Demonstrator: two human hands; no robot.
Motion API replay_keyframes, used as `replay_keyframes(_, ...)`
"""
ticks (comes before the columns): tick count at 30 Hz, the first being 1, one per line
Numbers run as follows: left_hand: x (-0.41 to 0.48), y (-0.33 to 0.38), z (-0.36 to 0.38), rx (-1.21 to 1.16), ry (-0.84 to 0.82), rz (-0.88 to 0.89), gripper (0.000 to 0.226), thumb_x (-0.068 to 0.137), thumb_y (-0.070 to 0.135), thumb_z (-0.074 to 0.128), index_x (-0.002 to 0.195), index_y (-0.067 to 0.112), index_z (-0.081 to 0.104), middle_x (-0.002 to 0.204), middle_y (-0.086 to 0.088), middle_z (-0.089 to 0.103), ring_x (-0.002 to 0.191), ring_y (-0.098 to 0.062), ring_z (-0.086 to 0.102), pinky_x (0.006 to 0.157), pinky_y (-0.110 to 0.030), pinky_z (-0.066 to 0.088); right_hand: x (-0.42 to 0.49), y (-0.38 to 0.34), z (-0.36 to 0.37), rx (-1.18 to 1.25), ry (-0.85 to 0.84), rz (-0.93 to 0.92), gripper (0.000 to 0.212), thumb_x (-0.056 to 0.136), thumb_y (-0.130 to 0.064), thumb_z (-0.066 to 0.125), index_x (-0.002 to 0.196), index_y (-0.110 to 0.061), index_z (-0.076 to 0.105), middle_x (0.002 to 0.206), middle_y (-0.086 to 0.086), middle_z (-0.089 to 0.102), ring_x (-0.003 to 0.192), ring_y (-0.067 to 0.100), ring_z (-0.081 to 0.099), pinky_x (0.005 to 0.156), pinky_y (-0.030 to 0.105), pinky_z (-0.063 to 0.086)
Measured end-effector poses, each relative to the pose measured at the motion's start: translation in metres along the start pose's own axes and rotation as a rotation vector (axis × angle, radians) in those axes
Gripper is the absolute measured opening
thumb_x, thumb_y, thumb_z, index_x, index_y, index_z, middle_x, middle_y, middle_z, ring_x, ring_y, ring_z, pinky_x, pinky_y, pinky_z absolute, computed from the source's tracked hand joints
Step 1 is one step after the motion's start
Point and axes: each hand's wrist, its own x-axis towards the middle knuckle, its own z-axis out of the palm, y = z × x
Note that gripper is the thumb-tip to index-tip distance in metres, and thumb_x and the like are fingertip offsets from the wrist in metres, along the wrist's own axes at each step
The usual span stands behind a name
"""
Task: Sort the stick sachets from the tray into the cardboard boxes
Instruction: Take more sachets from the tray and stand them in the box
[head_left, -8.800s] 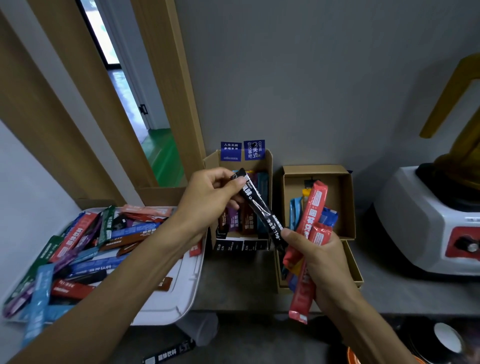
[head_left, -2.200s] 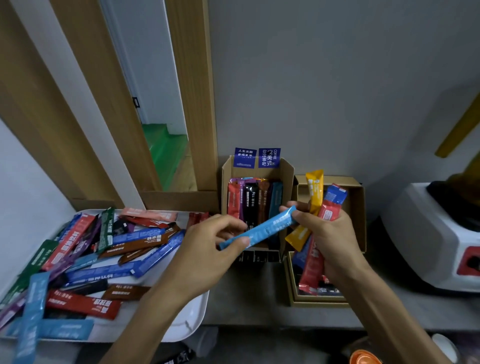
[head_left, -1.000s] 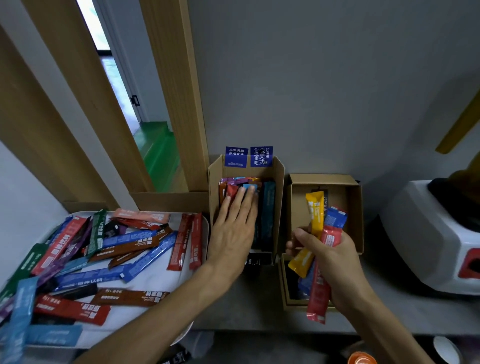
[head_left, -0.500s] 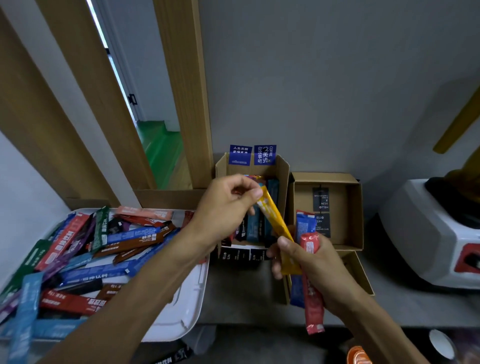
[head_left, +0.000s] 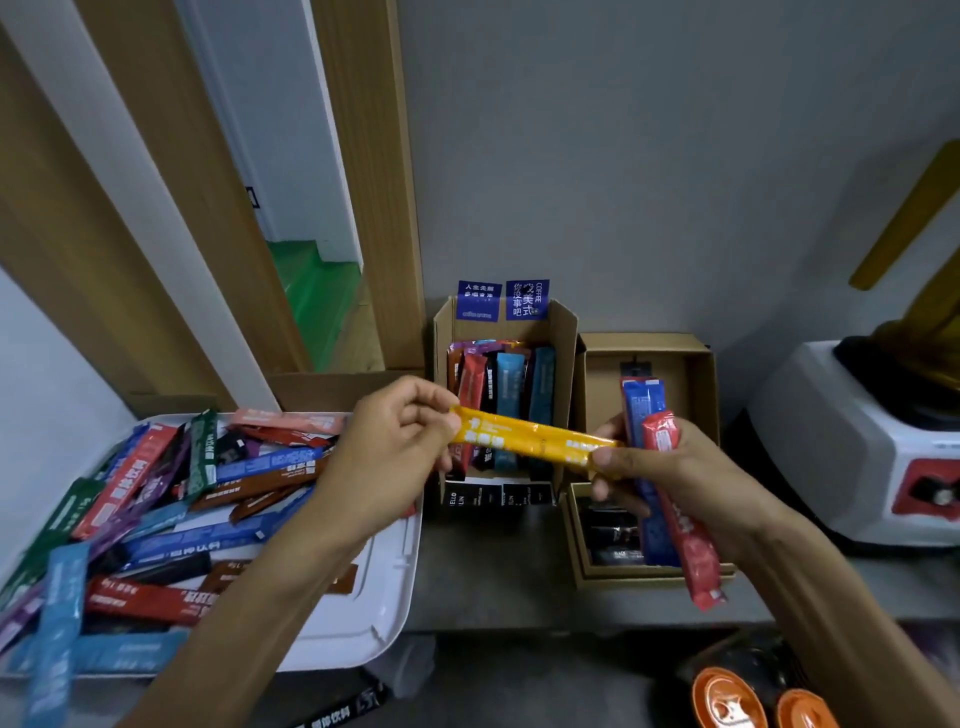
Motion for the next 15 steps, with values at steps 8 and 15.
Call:
replay_keyframes(8, -0.01, 0.011, 0.015, 0.963, -0.151, 0.687, 0.039, 0.086, 0.037, 0.071, 0.122, 0.023, 0.067, 0.106, 0.007, 0.062, 0.096, -0.013, 0.049, 0.078, -0.03, 0.044, 0.004, 0.0, 0.01, -0.07, -0.008, -0.017, 0.027, 0.085, -0.011, 0.068, 0.11, -0.002, 0.06, 0.078, 0.01, 0.071, 0.065, 0.016, 0.068, 0.056, 0.025, 0.052)
replay_keyframes(15, -0.003, -0.006, 0.027, 0.872, -0.042, 0.47, 0.018, 0.091, 0.03, 0.065, 0.108, 0.024, 0.062, 0.093, 0.013, 0.044, 0.082, -0.005, 0.046, 0.066, -0.018, 0.033, 0.002, 0.009, -0.002, 0.055, 0.109, -0.046, 0.035, 0.089, -0.021, 0.061, 0.121, -0.007, 0.061, 0.099, 0.013, 0.076, 0.068, 0.017, 0.07, 0.053, 0.022, 0.051)
